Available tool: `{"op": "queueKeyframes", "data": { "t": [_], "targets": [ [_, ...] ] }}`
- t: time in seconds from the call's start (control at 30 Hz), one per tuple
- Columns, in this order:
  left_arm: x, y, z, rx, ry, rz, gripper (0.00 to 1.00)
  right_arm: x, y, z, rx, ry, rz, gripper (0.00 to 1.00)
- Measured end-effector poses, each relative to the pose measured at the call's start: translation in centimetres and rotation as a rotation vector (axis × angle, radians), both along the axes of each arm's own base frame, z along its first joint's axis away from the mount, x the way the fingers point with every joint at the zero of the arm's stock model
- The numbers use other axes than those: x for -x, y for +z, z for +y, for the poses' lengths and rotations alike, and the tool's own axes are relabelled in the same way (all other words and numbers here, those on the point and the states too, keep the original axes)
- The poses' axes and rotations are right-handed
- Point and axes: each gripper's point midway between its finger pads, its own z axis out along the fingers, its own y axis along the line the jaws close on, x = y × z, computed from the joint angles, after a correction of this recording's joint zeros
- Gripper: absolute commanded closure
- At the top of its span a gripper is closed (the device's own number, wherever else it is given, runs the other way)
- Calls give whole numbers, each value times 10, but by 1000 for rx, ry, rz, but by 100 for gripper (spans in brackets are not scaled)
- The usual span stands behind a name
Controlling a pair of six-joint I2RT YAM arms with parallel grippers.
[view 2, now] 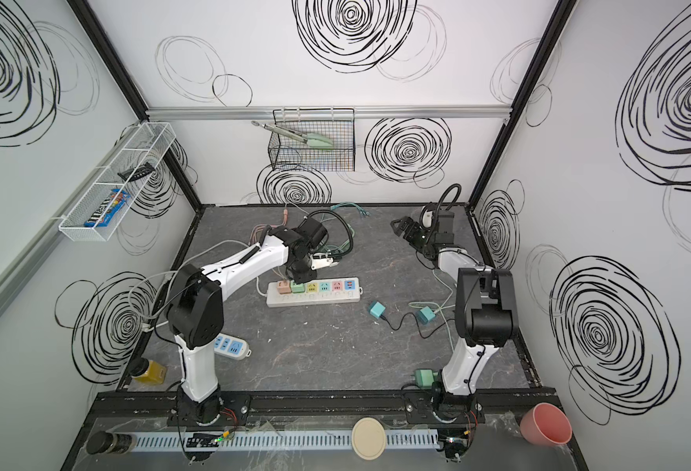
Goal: Insert the plug
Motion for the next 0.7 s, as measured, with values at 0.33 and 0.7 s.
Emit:
{"op": "queueKeyframes", "data": {
  "t": [0.33, 0.7],
  "targets": [
    [11, -2, -3, -4, -49, 41, 100, 20, 2, 4, -6, 57, -7, 3],
    [28, -13, -8, -46, -185, 70, 100, 23, 3, 9, -6, 100, -21, 3]
  ]
}}
